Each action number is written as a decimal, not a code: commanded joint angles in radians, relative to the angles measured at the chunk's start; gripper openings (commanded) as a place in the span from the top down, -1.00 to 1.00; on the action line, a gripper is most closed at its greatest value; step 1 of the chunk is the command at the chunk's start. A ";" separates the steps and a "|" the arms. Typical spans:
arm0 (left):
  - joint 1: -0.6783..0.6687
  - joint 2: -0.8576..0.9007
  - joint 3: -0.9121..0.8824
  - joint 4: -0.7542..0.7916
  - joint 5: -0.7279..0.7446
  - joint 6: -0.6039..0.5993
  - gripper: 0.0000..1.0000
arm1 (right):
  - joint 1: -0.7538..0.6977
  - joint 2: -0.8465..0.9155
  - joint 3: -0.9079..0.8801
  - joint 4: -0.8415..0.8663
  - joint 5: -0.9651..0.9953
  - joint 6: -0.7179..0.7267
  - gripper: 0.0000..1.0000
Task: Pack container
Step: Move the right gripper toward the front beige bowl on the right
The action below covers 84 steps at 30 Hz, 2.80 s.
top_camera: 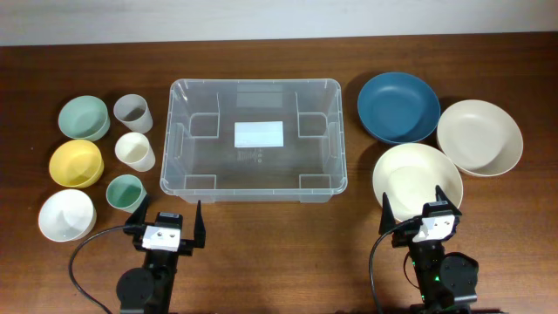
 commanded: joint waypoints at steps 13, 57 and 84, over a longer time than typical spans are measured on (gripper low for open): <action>0.007 0.000 -0.003 -0.005 0.008 0.016 -0.99 | 0.007 -0.010 -0.005 -0.005 -0.009 -0.007 -0.98; 0.007 0.000 -0.003 -0.005 0.008 0.016 -0.99 | 0.007 -0.010 -0.005 -0.005 -0.009 -0.007 -0.98; 0.007 0.000 -0.003 -0.005 0.008 0.016 -0.99 | 0.008 0.126 0.388 -0.028 -0.002 0.116 -0.98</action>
